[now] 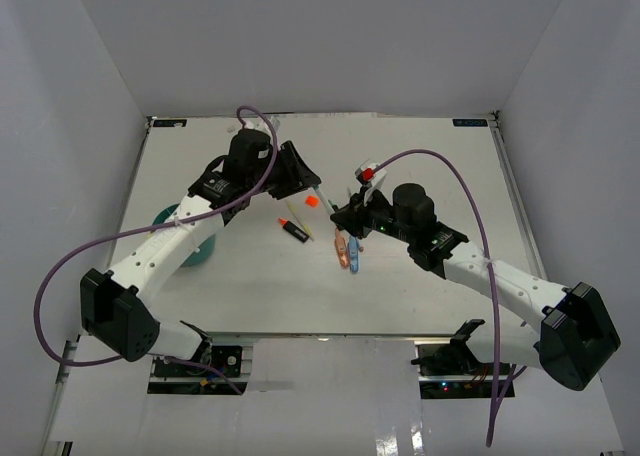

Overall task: Sort the stationery into containers
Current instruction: Pick up the pen from the center of the board, then place the pen in the storage box.

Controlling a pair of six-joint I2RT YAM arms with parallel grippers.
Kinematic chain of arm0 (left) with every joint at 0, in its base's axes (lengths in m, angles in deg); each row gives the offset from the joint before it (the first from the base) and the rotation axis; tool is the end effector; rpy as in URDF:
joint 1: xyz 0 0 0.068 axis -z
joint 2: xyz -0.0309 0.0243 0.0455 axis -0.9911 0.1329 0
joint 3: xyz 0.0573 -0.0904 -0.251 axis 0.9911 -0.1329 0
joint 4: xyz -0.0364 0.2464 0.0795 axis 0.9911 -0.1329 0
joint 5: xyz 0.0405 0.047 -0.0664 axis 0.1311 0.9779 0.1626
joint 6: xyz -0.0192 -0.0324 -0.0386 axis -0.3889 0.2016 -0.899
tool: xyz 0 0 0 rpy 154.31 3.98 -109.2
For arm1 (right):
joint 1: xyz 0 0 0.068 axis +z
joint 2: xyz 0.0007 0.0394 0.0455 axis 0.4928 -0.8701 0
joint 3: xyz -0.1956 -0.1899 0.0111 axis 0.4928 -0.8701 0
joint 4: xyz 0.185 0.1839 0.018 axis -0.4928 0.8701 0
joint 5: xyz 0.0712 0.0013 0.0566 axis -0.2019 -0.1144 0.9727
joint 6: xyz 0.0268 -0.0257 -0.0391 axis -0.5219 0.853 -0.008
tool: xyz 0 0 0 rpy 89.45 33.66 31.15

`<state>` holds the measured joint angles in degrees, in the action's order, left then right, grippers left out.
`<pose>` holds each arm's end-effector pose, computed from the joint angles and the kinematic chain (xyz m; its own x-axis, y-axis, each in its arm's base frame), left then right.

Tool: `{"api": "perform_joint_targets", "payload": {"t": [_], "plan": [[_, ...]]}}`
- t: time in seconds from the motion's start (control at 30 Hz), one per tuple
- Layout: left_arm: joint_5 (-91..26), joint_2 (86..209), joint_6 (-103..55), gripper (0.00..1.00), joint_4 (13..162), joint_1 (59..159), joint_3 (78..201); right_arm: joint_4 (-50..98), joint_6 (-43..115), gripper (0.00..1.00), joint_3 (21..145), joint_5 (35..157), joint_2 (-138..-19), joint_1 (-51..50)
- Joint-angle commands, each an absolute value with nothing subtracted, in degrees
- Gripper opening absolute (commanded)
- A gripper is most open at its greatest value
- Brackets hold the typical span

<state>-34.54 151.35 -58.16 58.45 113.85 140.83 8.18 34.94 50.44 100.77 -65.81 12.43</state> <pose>0.2638 -0.1690 0.3486 -0.7802 -0.3451 -0.5217 0.1209 0.7351 -0.6670 0.2003 0.1907 0.2902 -0.2426 -0.0358 -0.9695 -0.7876 0.5907 0.1753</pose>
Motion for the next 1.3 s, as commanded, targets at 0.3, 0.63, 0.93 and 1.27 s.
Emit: {"api": "perform_joint_targets", "payload": {"t": [0.3, 0.63, 0.93, 1.27], "plan": [[-34.1, 152.6, -59.09, 0.3, 60.74, 115.41, 143.5, 3.67, 35.73, 0.14, 49.54, 102.34, -65.7, 12.92], [-25.25, 148.91, -56.11, 0.07, 59.78, 115.5, 140.69, 3.05, 35.37, 0.72, 48.22, 101.11, -64.74, 12.92], [-0.29, 135.74, -52.68, 0.03, 53.19, 106.73, 134.63, 4.55, 37.13, 0.9, 44.8, 97.86, -60.26, 12.92], [9.41, 123.25, -45.03, 0.04, 58.69, 80.21, 123.2, 4.64, 38.36, 0.9, 41.19, 98.38, -57.18, 12.84]]}}
